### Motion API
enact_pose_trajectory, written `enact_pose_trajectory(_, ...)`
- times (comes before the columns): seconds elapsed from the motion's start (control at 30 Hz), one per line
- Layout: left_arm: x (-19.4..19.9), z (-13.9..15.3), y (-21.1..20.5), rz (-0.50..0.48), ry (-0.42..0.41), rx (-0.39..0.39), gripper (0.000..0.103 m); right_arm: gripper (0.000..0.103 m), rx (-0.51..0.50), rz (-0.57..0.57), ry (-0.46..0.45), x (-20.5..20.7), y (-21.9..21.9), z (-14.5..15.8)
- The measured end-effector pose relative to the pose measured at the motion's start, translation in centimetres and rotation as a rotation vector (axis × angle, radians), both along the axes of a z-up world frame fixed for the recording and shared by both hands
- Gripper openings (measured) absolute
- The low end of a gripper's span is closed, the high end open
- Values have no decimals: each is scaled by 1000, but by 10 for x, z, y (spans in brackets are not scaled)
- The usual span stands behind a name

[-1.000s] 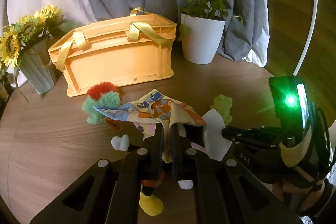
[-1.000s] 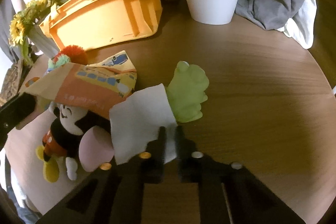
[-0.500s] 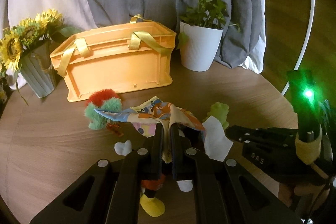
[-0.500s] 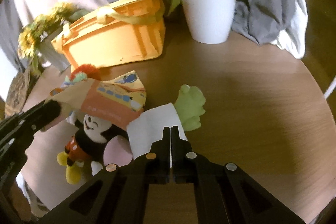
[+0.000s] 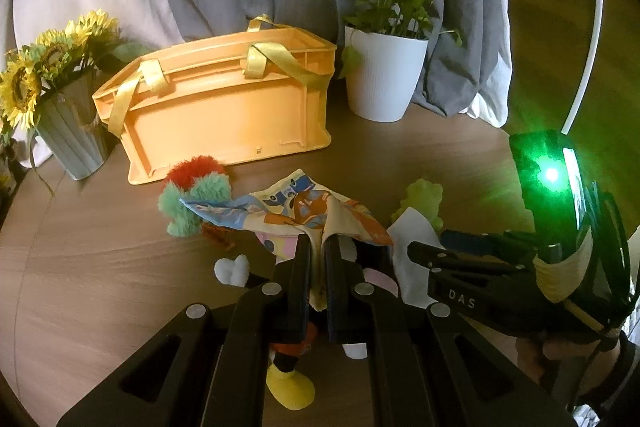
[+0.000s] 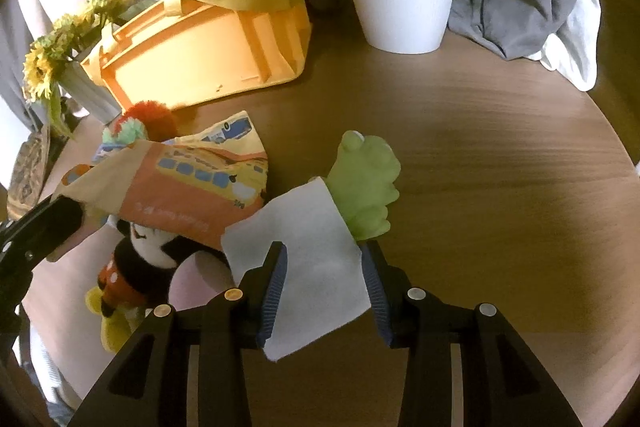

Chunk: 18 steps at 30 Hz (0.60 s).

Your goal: Organize soft objects

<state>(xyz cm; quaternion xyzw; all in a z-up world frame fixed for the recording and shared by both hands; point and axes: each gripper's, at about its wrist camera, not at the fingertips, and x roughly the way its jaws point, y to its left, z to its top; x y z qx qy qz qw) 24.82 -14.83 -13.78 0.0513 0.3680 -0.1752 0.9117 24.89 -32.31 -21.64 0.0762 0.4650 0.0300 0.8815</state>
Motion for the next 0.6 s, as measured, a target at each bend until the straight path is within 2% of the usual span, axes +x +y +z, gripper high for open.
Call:
enact_pose_trajectory(0.3, 4, -5, 1, 9, 15, -2, 8, 39, -33, 14, 19, 6, 7, -7)
enact_pose_trajectory(0.33, 4, -5, 1, 9, 17, -2, 8, 31, -38, 16, 20, 6, 7, -7)
enact_pose_trajectory(0.37, 4, -5, 0, 9, 17, -3, 8, 19, -38, 23, 23, 6, 7, -7)
enact_pose_trajectory(0.4, 5, -5, 0, 7, 19, -6, 8, 15, -27, 36, 27, 6, 8, -8)
enact_pose_trajectory(0.47, 5, -5, 1, 6, 19, -11, 8, 9, -26, 43, 26, 5, 9, -7)
enact_pose_trajectory(0.6, 6, -2, 3, 5, 13, -19, 8, 7, -27, 40, 7, 1, 9, 0)
